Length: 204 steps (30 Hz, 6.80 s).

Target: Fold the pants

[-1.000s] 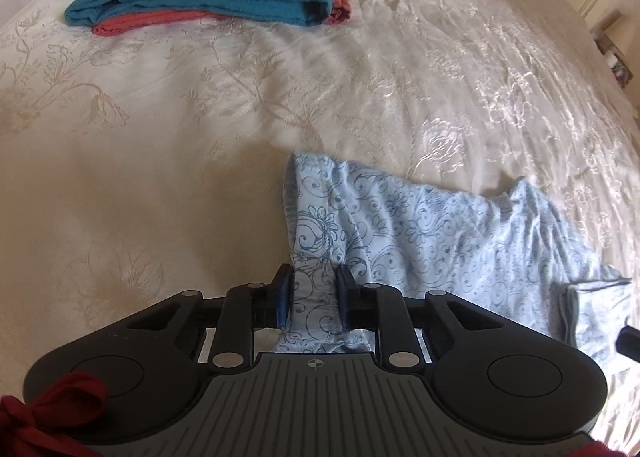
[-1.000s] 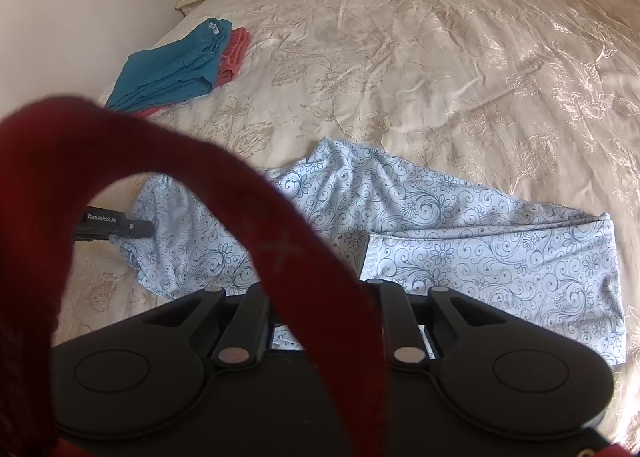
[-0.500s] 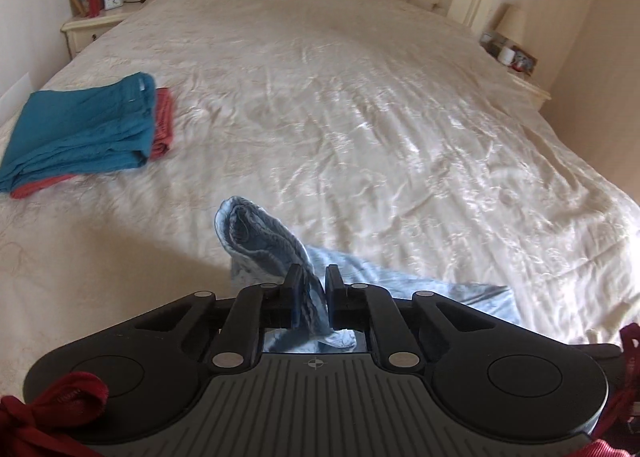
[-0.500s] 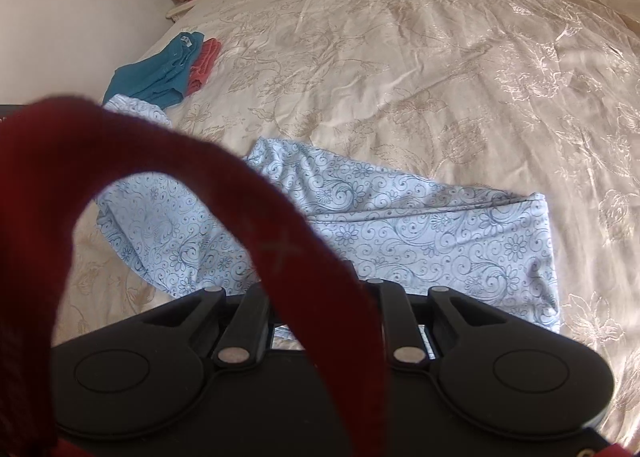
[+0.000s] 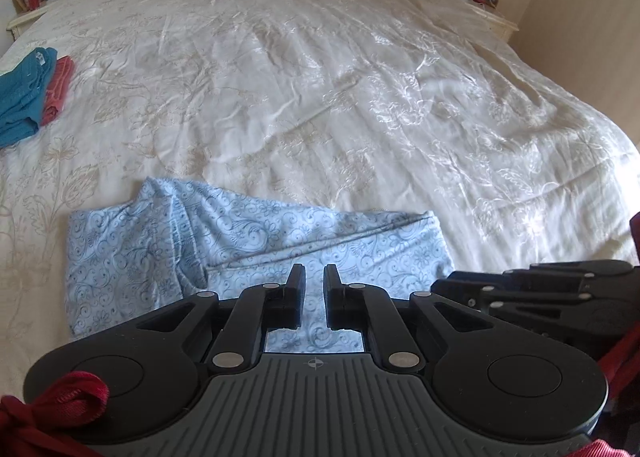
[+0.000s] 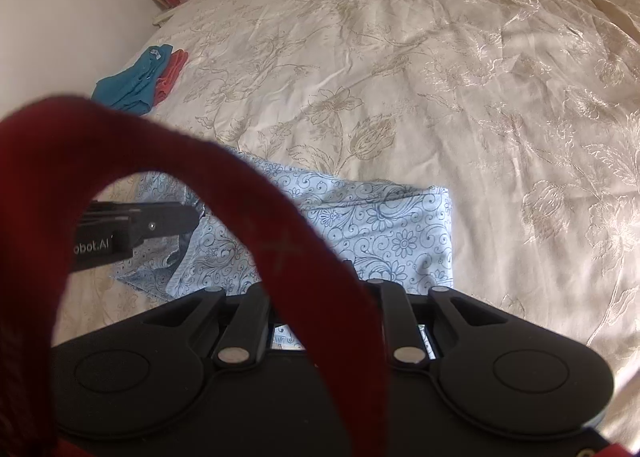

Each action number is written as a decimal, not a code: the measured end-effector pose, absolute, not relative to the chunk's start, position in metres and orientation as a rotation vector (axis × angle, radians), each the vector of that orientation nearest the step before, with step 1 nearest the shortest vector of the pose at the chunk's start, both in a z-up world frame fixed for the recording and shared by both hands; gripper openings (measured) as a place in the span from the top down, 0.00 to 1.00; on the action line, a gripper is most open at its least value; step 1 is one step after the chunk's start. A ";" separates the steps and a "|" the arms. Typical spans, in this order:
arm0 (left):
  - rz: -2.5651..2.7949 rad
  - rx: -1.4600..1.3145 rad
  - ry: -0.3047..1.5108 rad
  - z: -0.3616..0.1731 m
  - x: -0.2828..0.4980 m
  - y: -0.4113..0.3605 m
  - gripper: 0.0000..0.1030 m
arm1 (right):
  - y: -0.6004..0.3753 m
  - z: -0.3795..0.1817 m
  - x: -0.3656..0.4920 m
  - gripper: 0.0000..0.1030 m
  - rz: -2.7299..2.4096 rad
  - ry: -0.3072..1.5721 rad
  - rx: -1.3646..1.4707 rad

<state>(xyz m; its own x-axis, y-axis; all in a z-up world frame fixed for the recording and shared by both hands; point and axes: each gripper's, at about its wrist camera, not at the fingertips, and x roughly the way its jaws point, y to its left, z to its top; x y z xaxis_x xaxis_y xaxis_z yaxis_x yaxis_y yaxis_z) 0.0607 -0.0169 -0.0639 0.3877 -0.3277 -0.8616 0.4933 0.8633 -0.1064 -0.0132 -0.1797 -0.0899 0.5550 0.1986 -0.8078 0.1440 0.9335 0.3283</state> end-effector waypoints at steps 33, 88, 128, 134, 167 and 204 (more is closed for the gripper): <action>-0.258 0.139 1.244 -0.102 0.128 0.167 0.90 | -0.026 -0.141 0.111 0.48 0.363 1.100 0.148; -0.295 0.168 1.232 -0.103 0.134 0.132 0.90 | -0.101 -0.046 0.054 0.83 0.322 1.014 0.379; -0.518 0.305 1.304 -0.151 0.128 0.009 0.90 | -0.215 -0.096 0.011 0.48 -0.222 1.083 0.323; -0.522 0.309 1.303 -0.152 0.128 0.008 0.90 | -0.201 -0.094 0.037 0.87 -0.102 1.053 0.320; -0.505 0.291 1.209 -0.160 0.247 -0.026 0.89 | -0.225 -0.147 0.044 0.99 -0.122 1.119 0.366; -0.516 0.208 1.180 -0.113 0.171 0.028 0.81 | -0.221 -0.122 -0.013 0.62 -0.122 1.092 0.358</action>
